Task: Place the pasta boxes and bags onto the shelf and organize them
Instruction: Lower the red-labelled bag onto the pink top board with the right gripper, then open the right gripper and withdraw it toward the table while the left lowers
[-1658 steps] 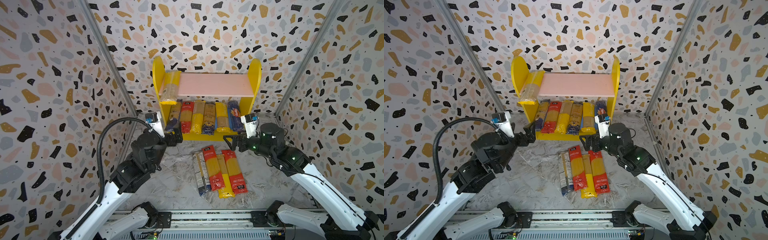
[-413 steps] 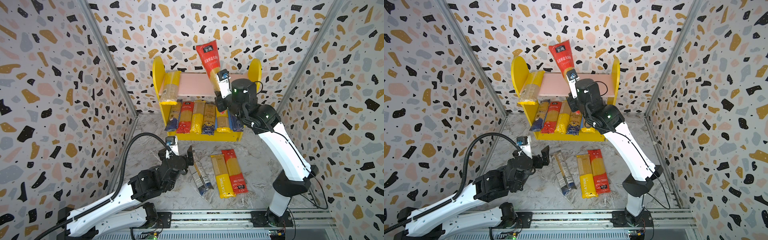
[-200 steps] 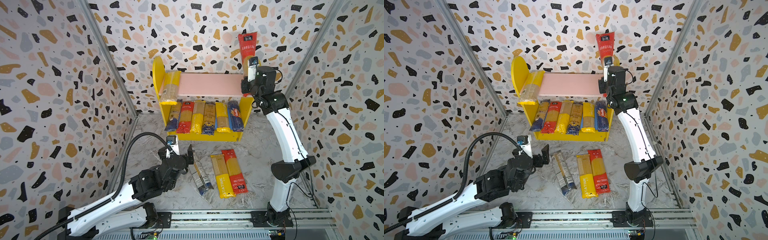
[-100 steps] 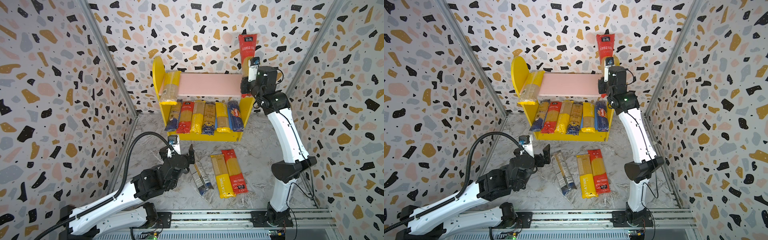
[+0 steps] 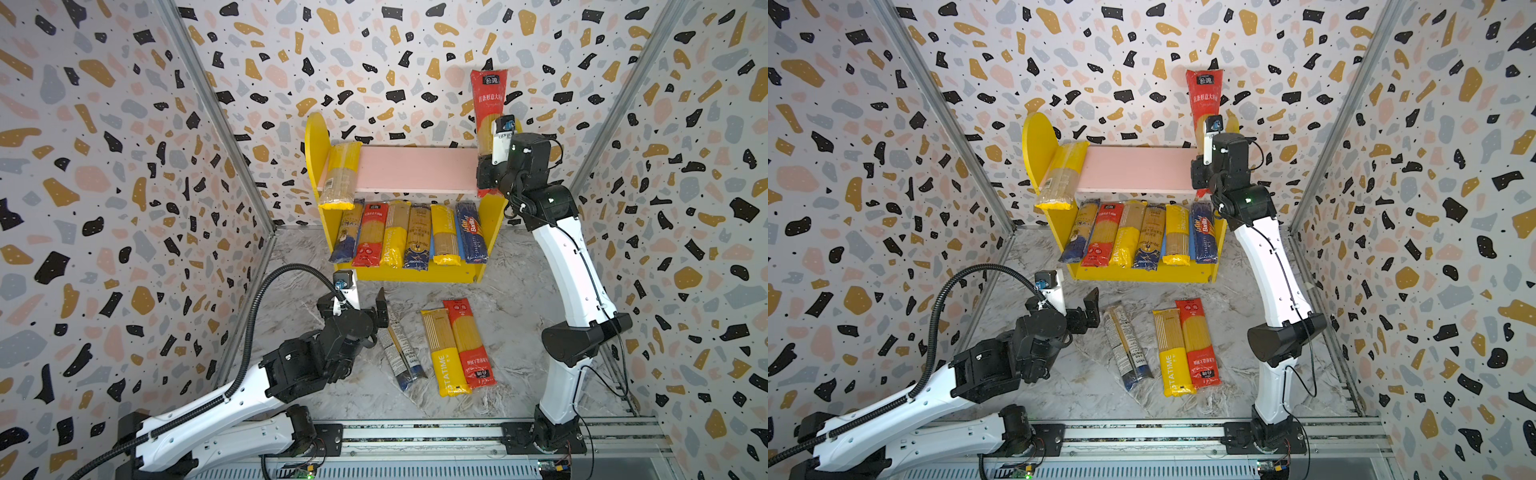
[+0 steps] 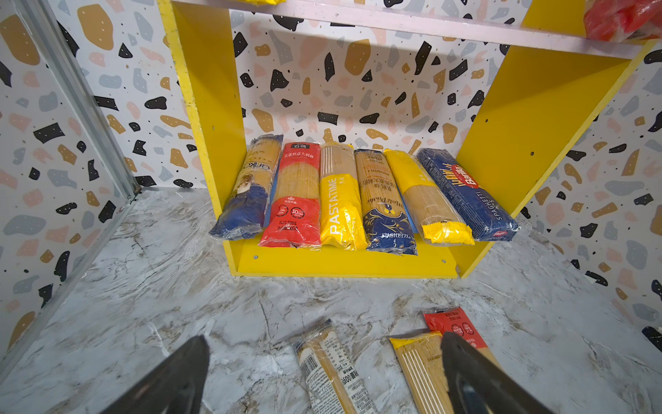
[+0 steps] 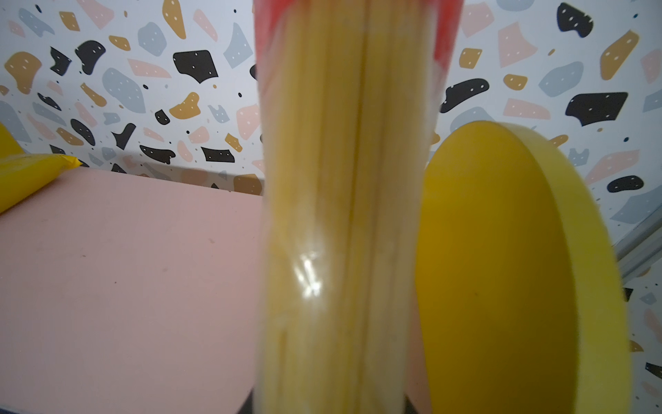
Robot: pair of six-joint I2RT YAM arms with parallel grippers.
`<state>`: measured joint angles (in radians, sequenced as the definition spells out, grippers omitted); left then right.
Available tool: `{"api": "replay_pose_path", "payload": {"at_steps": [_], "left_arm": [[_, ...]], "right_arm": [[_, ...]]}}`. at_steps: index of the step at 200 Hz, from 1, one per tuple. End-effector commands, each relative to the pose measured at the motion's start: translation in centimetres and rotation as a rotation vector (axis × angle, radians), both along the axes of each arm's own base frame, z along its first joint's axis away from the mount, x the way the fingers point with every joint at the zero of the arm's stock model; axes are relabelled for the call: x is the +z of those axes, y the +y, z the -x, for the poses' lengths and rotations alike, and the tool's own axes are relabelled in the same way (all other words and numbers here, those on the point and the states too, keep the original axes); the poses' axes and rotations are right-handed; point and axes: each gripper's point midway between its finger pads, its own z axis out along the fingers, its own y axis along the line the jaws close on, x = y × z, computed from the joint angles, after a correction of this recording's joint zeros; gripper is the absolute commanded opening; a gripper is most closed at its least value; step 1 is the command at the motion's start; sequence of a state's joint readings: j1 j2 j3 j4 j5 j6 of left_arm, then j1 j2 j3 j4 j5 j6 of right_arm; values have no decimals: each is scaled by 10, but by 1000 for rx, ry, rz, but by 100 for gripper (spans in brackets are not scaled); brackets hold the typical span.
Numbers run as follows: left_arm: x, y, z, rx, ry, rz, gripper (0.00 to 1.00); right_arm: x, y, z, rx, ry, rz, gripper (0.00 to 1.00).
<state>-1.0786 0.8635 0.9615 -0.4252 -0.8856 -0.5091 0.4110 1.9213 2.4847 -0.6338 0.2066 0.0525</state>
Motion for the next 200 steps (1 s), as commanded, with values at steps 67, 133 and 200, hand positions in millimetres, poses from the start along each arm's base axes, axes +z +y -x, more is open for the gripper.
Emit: {"api": "replay_pose_path", "payload": {"at_steps": [67,133,200], "left_arm": [[16,25,6,67,-39,58,100],[12,20,8,30,-24,83,99],[-38,9,10,34,121,86,100]], "right_arm": [[59,3,31,-1,-146,-63,80],[84,-10,72,-19,-183,-85,84],[31,0,182,33,-112,-104,88]]}}
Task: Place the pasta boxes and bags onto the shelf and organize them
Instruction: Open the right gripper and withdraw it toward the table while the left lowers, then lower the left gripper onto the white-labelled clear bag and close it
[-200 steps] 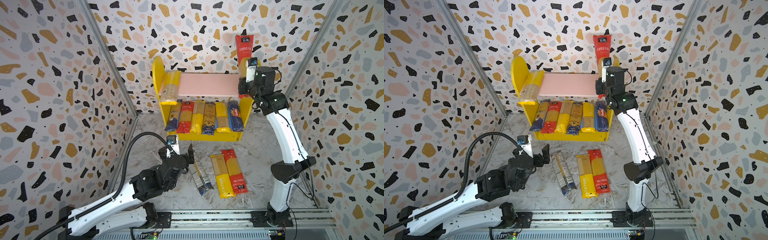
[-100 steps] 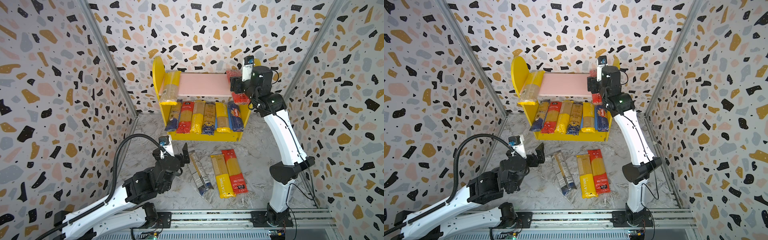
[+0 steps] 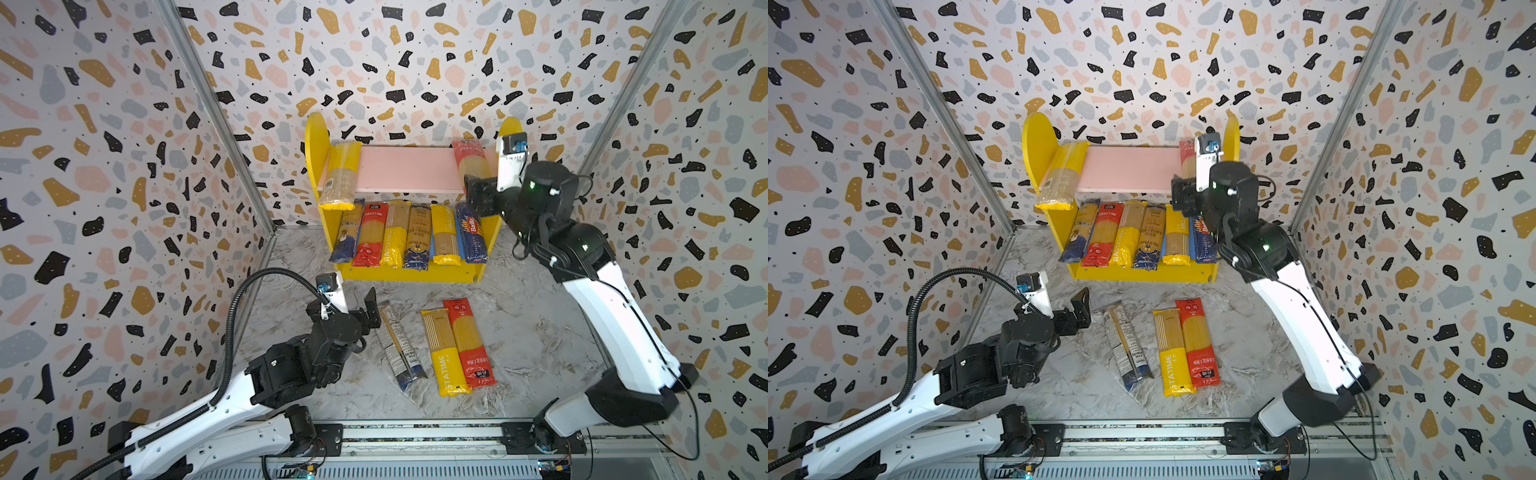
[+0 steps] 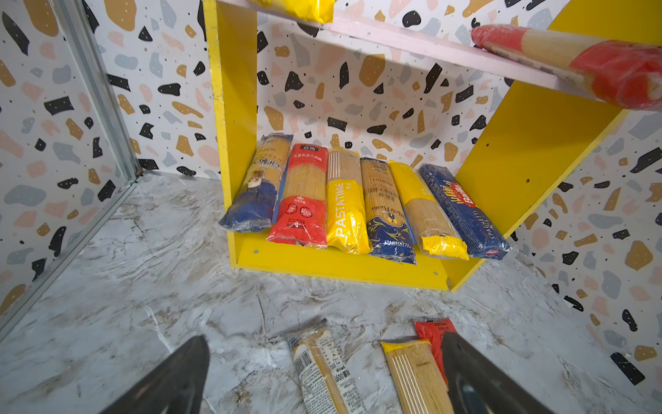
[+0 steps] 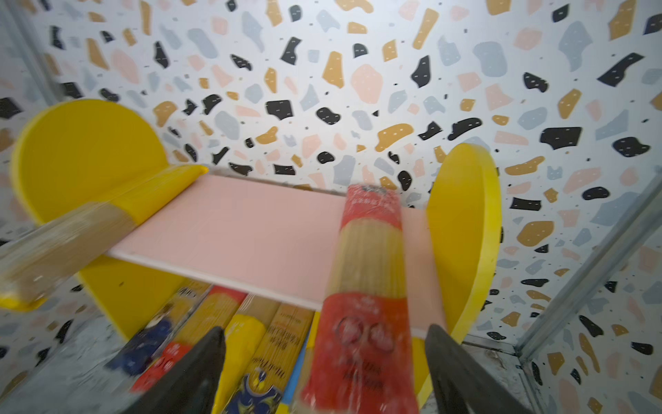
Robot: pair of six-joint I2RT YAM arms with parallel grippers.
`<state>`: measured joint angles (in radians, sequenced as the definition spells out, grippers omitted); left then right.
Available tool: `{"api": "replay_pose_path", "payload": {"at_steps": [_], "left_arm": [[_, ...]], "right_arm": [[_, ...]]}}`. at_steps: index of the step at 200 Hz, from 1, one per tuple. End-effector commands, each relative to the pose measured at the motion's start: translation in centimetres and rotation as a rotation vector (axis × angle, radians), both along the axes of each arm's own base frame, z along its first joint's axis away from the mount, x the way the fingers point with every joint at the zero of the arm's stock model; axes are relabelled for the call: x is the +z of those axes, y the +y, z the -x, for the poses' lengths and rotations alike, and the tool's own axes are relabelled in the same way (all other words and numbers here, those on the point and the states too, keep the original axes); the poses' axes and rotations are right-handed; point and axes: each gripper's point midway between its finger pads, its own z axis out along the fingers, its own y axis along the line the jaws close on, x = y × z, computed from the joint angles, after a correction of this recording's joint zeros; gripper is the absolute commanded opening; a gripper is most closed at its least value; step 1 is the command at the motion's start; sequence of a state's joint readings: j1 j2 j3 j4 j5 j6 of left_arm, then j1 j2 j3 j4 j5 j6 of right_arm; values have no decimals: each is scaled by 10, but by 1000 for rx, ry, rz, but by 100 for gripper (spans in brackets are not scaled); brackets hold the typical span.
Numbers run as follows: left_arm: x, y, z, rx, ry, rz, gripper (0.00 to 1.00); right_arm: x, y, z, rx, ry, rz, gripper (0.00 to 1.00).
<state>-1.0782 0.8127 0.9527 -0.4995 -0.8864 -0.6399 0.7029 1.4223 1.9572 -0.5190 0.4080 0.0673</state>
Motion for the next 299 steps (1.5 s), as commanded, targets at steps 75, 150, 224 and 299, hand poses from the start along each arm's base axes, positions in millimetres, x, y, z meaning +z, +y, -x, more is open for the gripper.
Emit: {"api": "replay_pose_path", "payload": {"at_steps": [75,150,224,299], "left_arm": [[-154,-23,20,-53,298,164,99],[-217,-49,38,-63,429,202,99],[-248,-102,48,-50,490,120,100],[-270,-120,46,54,531,28,99]], "right_arm": [[-123,-26,101,8,217,-31,87],[-232,-25,137,64,391,-40,99],[-259,-53,155,69,415,-68,99],[-259,-65,165,90,403,-97,99]]}}
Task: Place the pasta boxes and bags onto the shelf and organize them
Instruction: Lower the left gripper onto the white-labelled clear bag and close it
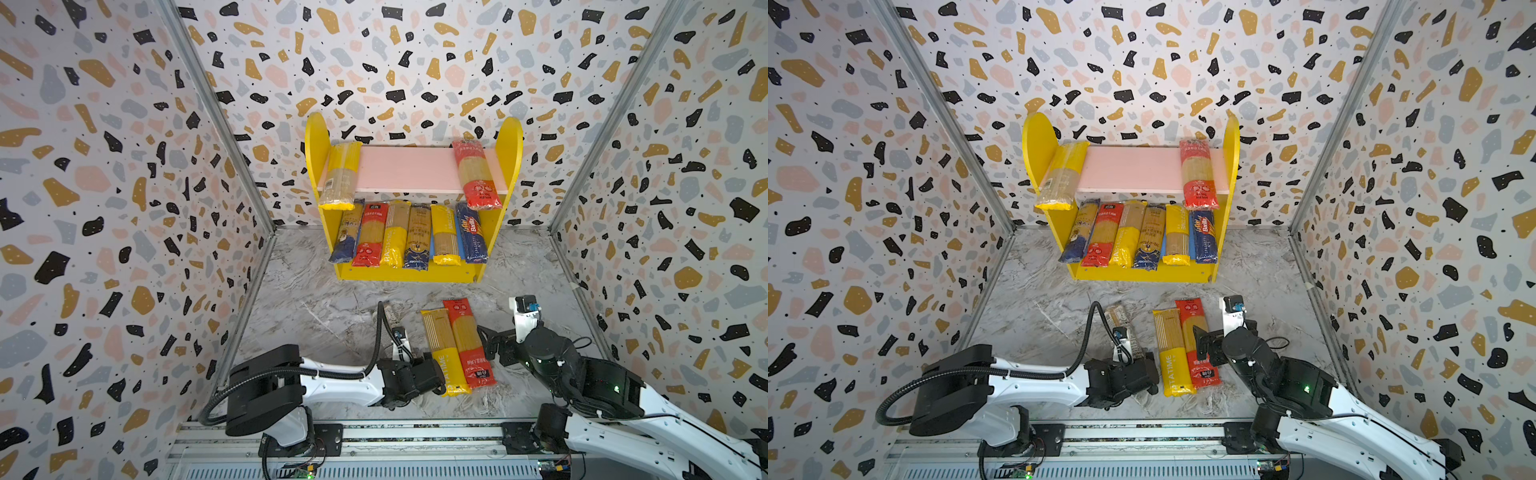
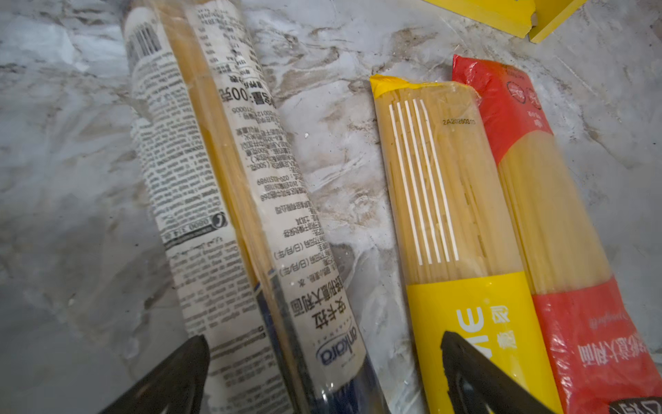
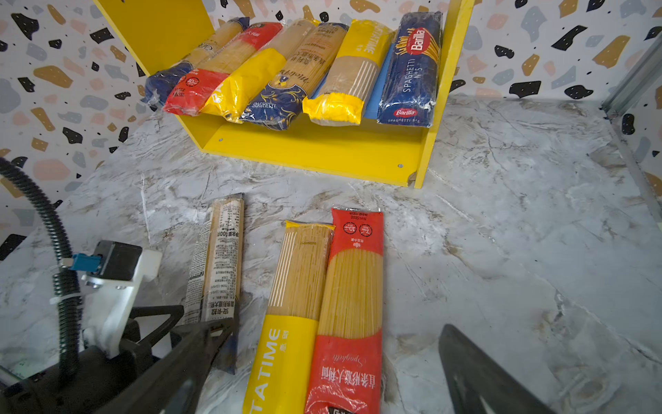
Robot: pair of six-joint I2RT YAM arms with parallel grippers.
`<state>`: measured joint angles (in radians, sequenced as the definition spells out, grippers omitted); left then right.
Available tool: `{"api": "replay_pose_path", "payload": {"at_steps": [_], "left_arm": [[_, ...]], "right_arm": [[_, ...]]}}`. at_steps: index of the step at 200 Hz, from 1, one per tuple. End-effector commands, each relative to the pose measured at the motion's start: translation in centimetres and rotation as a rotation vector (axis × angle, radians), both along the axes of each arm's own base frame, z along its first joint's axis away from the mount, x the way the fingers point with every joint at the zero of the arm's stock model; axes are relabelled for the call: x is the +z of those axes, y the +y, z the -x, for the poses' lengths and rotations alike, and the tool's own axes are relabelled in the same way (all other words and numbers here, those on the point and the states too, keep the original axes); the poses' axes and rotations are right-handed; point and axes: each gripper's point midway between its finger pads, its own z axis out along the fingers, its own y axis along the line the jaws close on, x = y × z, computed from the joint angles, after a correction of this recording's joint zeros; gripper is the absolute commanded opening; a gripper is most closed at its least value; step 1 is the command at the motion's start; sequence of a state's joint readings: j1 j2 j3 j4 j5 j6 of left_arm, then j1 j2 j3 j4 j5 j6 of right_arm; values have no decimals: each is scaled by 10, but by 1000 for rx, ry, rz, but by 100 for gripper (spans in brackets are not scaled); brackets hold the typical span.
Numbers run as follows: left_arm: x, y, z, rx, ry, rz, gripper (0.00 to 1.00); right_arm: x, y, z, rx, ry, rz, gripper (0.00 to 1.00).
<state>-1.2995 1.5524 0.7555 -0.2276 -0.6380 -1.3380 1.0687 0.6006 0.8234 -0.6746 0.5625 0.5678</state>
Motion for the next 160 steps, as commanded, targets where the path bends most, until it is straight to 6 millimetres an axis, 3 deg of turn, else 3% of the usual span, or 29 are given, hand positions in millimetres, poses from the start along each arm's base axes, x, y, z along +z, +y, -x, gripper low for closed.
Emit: {"api": "replay_pose_path", "payload": {"at_steps": [1,44,104,129,160], "left_arm": [[-4,18,2,78,-13,-34,99],[-10,35,8,119,5,-60,99],[-29,9,3,83,22,-125,100],[-44,9,4,89,62,-89,100],[-61,22,7,112,99,-39,88]], "right_arm": [[12,-6,5,8,-25,-42,99],[15,-4,7,32,-41,-57,99],[13,-3,5,30,-37,-43,99],[13,-4,5,25,-39,-44,99],[12,-2,5,28,-33,-34,99]]}}
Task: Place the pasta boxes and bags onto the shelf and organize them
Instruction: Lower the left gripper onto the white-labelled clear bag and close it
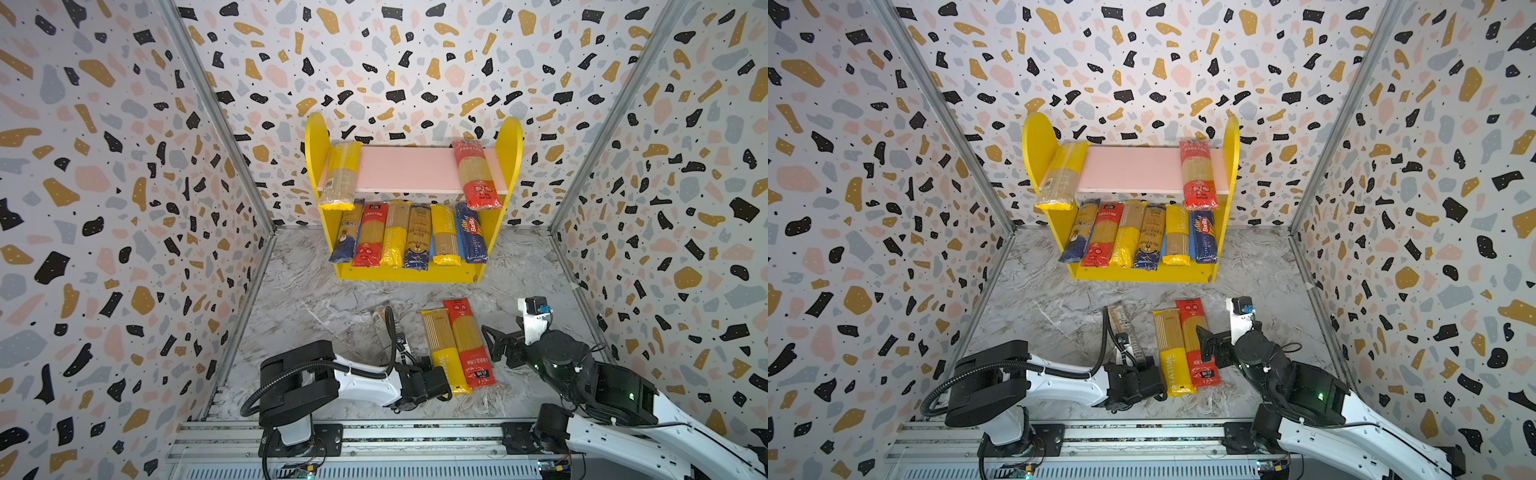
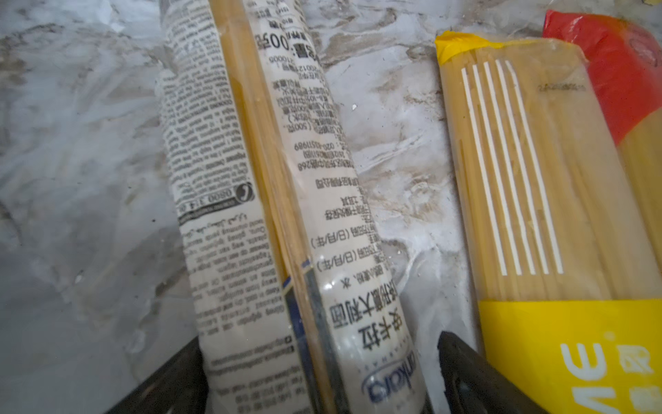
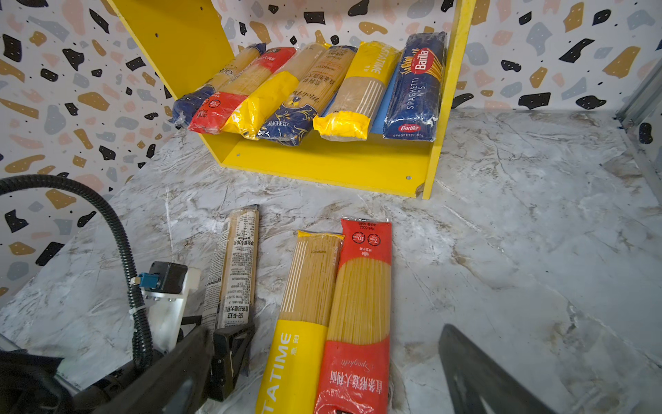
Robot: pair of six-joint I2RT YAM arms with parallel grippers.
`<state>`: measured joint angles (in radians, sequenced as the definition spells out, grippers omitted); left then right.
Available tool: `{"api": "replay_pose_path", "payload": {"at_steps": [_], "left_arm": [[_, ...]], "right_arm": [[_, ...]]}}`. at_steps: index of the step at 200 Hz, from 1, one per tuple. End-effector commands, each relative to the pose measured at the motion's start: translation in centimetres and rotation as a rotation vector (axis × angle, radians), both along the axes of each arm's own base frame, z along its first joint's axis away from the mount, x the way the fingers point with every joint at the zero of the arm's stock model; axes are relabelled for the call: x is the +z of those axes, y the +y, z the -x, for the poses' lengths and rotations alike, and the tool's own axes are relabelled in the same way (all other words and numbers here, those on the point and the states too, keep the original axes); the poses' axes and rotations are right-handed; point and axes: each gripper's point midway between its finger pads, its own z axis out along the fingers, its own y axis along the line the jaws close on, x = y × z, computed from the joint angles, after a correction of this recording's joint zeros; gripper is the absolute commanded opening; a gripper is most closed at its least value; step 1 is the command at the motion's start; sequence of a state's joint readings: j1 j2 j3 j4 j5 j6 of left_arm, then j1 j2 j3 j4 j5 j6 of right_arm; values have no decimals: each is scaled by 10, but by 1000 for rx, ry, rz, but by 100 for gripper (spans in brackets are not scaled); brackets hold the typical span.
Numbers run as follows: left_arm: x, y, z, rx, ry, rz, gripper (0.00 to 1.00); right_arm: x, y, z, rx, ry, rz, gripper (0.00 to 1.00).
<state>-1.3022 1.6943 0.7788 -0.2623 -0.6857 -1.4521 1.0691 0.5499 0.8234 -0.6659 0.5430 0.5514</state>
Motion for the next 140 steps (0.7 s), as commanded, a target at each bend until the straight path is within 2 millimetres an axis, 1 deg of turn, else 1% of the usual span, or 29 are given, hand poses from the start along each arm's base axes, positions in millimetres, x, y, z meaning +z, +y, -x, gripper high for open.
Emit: {"api": "replay_pose_path", "payload": {"at_steps": [1,8,30,46,51,80,97,108,123,140], "left_arm": [[-28,11,10,19,86,48,87],[-31,13,11,22,94,59,80],[-37,20,14,30,113,99,46],[-38,26,17,29,122,103,30],[-39,27,18,25,125,106,28],[-39,39,25,16,130,150,26],[-37,49,27,13,123,150,13],[-34,55,27,10,116,131,0],[-28,60,26,-12,99,99,0],[-15,61,23,-43,69,73,0]], "right_arm": [[1,1,0,3,-6,11,99],[1,2,-1,4,-5,14,99],[1,3,-3,3,-12,26,99],[1,4,-3,3,-13,32,99],[1,4,-4,3,-13,33,99],[-4,12,-7,10,-4,49,99],[-5,20,-9,23,-2,57,99],[-5,26,-12,31,0,61,99],[-4,35,-14,48,1,60,99],[-1,46,-17,65,3,53,99]]}}
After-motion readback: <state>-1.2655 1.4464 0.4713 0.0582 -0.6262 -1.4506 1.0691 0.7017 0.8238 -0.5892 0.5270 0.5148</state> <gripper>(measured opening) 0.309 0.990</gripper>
